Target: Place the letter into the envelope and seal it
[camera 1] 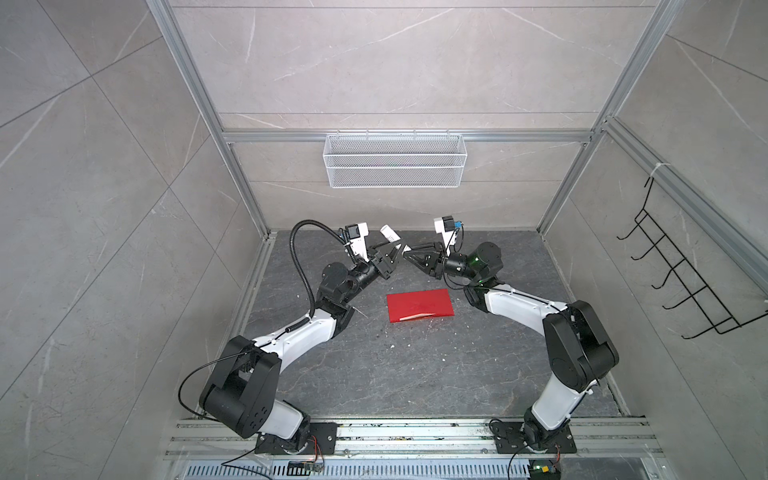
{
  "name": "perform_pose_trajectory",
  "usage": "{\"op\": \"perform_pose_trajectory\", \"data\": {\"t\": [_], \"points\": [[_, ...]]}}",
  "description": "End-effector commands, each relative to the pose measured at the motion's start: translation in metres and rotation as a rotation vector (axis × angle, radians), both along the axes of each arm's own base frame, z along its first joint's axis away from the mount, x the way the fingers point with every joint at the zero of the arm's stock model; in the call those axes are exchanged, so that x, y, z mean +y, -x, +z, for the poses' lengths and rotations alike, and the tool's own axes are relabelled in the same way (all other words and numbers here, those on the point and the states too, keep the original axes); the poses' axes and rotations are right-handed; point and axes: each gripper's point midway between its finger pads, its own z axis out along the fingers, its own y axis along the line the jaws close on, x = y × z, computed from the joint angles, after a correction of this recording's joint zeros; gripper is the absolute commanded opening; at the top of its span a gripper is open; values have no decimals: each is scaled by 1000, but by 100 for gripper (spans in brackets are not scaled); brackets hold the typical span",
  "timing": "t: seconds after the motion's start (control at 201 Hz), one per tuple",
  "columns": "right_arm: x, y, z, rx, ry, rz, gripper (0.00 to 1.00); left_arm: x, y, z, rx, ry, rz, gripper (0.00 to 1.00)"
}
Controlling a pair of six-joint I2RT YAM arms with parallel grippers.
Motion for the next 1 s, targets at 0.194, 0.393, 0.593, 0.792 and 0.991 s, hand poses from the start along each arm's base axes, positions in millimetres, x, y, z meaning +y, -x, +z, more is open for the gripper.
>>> {"op": "perform_pose_trajectory", "data": {"t": [0.194,0.393,0.593,0.792,0.991], "points": [[-34,-25,7,-304,145,-504,51,-8,-4,-3,65,-2,-12,0],[-48,-12,1,-680,310,-860,67,-3,-7,5,82,35,10,0],[-42,-7,-2,-744,321,-899,63,-1,-6,11,82,56,10,0],[-31,-6,-6,-766,323,-899,52,-1,-5,13,84,63,7,0],[-20,-3,-7,-765,316,-868,51,-2,-6,12,88,66,4,0]]}}
